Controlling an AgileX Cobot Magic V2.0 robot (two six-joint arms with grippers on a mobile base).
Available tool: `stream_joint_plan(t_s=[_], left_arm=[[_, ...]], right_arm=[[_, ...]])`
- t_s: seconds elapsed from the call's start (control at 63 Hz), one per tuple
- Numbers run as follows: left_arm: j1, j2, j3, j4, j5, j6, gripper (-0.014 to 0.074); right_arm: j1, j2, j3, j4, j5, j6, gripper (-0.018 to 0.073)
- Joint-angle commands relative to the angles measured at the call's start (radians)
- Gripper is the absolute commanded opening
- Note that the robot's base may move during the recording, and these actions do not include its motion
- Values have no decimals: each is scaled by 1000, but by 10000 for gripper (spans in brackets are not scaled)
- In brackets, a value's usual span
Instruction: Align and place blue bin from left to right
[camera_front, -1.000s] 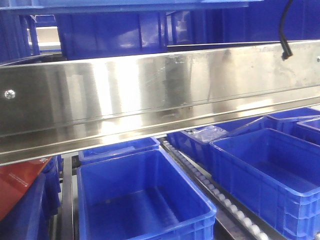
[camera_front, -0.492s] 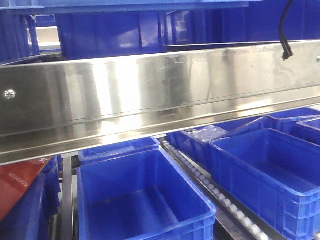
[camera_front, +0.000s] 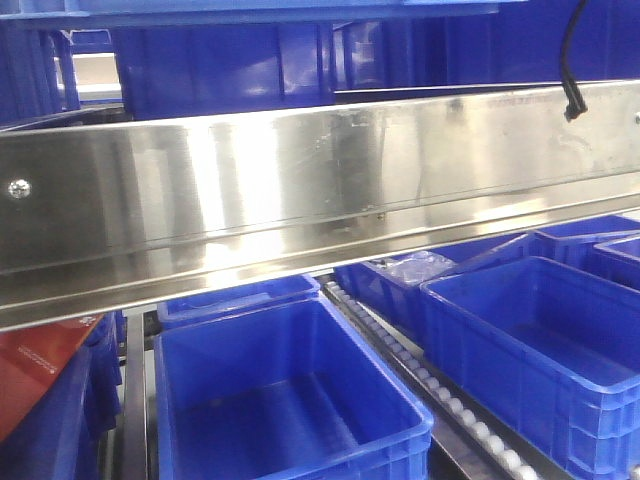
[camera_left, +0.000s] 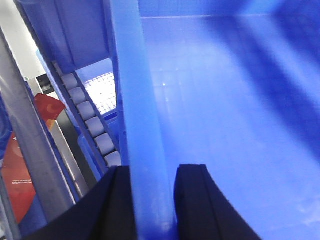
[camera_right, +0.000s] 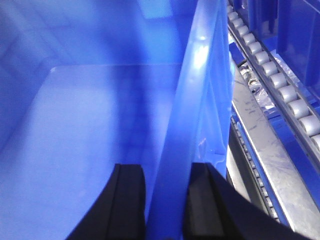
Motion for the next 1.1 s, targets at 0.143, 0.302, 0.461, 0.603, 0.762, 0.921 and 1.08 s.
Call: stream_joint_plan(t_s=[0.143, 0.302, 0.461, 0.603, 0.762, 0.921, 1.08], left_arm=[[-30, -29, -23, -221, -352, 0, -111], [-30, -29, -23, -221, -279, 0, -111], [-30, -28, -14, -221, -214, 0, -111], [-30, -10, -14, -219, -135, -2, -111], [-30, 37, -14, -231, -68, -50, -111], [-30, 79, -14, -232, -62, -97, -111], [-30, 118, -14, -227, -64, -115, -111]], right_arm=[[-26, -24, -19, 109, -130, -80, -154], [-37, -20, -19, 109, -152, -144, -154], [-37, -2, -19, 109, -192, -199, -154], [-37, 36, -19, 109, -208, -227, -154], [-37, 80, -19, 109, -245, -255, -154], [-37, 113, -19, 109, -271, -265, -154], [-37, 148, -19, 109, -273, -265, -149]])
